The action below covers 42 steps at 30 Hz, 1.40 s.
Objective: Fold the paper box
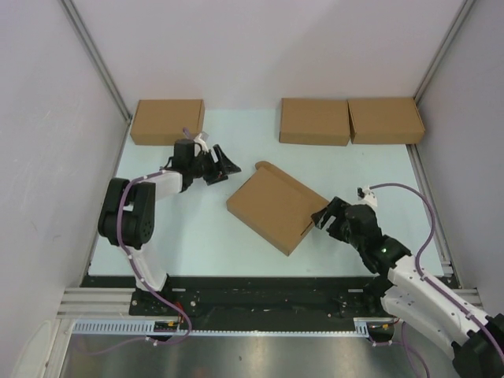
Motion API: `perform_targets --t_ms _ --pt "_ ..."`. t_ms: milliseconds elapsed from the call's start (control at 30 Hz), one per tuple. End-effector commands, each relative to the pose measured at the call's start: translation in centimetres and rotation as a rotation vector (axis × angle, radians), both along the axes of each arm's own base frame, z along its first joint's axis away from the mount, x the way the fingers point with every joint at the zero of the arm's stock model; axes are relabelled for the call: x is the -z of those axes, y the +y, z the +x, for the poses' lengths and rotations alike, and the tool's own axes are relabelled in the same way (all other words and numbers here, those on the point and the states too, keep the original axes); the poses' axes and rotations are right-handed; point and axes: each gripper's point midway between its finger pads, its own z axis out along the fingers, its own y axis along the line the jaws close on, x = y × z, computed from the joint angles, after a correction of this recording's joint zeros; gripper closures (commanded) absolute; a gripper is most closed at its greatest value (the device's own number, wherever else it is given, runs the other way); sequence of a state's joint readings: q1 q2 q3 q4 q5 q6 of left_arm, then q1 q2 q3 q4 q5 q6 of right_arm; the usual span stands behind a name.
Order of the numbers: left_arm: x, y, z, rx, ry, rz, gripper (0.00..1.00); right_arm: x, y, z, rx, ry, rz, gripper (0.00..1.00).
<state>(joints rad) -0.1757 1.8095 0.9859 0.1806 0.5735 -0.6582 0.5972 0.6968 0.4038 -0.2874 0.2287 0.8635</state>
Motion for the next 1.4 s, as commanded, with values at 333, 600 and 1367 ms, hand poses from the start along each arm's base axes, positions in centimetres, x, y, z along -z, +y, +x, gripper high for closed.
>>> perform_targets --t_ms 333,600,1367 --pt "-0.4 -2.9 1.0 0.163 0.008 -0.045 0.00 1.4 4.7 3.1 -0.119 0.131 0.230 0.01" --pt "1.4 -5.8 0.7 0.259 0.025 0.055 0.00 4.3 3.7 4.1 -0.065 0.174 0.114 0.00" --pt "-1.9 -9.3 -4.0 0.458 -0.139 -0.113 0.59 2.6 4.1 6.0 -0.138 -0.003 -0.114 0.57"
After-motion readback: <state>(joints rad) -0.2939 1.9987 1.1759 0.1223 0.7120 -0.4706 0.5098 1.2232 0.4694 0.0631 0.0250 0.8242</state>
